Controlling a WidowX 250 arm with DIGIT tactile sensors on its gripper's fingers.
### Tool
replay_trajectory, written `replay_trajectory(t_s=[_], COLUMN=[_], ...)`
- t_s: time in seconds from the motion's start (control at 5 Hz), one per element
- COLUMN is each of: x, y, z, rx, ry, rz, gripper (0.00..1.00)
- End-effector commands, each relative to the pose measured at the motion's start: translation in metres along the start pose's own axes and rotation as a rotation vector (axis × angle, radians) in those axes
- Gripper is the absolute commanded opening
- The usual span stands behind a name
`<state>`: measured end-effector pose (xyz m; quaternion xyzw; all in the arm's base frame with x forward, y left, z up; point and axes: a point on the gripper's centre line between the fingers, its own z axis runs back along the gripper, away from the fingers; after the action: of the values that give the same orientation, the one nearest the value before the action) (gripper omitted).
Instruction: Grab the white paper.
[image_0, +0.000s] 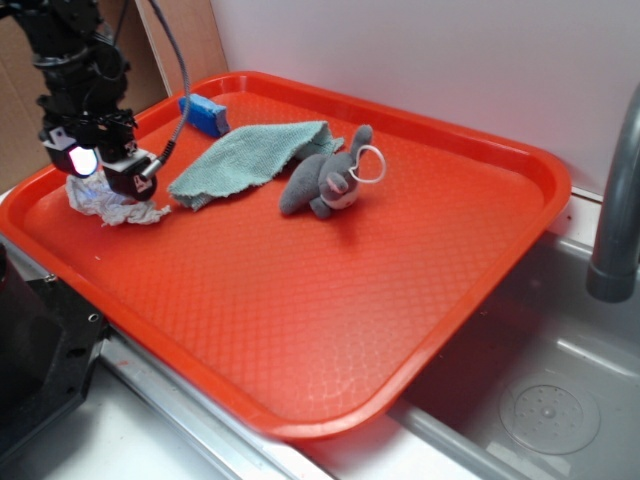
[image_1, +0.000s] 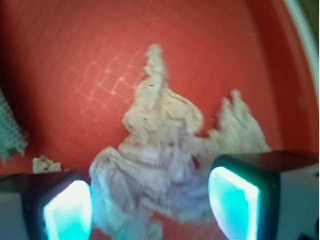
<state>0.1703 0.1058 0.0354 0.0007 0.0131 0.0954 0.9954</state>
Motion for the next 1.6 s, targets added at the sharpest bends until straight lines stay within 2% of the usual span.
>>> replay_trajectory(t_s=[0.0, 0.4, 0.8, 1.0, 1.2, 1.4], x=[0.014, 0.016, 0.008, 0.005, -0.004, -0.018], y=[0.011, 0.01, 0.002, -0.005, -0.031, -0.065], z=[-0.002, -0.001, 0.038, 0.069, 0.106, 0.143], rx=[0.065, 0.071, 0.125, 0.095, 0.048, -0.04], ry=[0.027, 0.02, 0.012, 0.004, -0.025, -0.039], rz=[-0.067, -0.044, -0.001, 0.016, 0.002, -0.017], gripper=[0.0, 0.0, 0.0, 0.0, 0.0, 0.0])
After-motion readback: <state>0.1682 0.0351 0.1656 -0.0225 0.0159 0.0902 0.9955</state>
